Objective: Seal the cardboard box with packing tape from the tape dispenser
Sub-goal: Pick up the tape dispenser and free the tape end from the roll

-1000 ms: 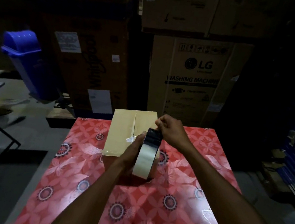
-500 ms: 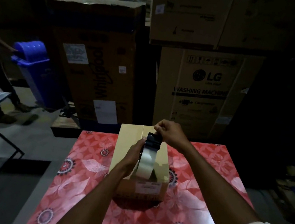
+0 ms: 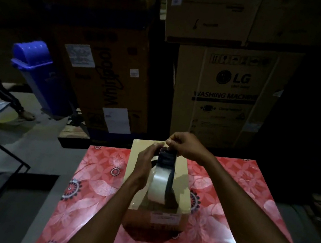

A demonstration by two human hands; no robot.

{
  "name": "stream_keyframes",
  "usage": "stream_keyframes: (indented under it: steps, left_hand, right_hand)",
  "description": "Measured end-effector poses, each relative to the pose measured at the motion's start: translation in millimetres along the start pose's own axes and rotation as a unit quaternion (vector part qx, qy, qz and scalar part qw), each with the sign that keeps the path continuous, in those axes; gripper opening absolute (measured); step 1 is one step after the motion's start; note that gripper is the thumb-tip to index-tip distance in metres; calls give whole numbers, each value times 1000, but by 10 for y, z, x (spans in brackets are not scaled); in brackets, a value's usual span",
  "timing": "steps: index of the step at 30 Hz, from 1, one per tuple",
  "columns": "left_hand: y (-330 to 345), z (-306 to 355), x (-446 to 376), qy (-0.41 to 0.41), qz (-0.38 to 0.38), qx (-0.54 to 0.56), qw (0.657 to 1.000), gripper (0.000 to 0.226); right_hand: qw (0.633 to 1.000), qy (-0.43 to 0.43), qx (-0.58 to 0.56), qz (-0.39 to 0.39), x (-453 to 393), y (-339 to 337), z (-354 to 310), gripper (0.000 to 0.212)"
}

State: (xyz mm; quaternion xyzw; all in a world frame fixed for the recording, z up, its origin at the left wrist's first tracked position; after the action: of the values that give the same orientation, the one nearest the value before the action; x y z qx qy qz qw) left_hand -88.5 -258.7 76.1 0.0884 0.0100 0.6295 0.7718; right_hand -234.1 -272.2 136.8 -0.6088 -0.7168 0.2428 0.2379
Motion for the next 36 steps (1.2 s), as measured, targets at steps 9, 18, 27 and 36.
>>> stream_keyframes:
  steps: [9,18,27,36]
  left_hand:
    - [-67,243,-223,110,-100,-78,986,28]
    - [-25,321,-288,113,-110,-79,984,21]
    - [31,332,-285,91,-100,-61,989,19]
    - [0,301,-321,67,-79,-68,992,19]
  right_hand:
    - [999,26,33,-28,-156,-113,-41,16]
    - [994,62,-5,-86,-292,-219,-40,14]
    - [956,62,-287,-6,-147,-243,262,43]
    - [971,35,-195,133,191,30,352,17]
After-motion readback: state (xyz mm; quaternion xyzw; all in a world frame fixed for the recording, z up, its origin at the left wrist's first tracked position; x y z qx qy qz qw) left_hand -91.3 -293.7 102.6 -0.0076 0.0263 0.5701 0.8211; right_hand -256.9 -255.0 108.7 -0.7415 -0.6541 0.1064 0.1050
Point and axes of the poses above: each hand's wrist, its own x-axis away from the middle knuckle, its own y-axis out of the palm, z = x × y, the point moved 8 cm from there along -x, towards the middle knuckle, and after that the axes turned 6 degrees about x, right-handed, at the moved point
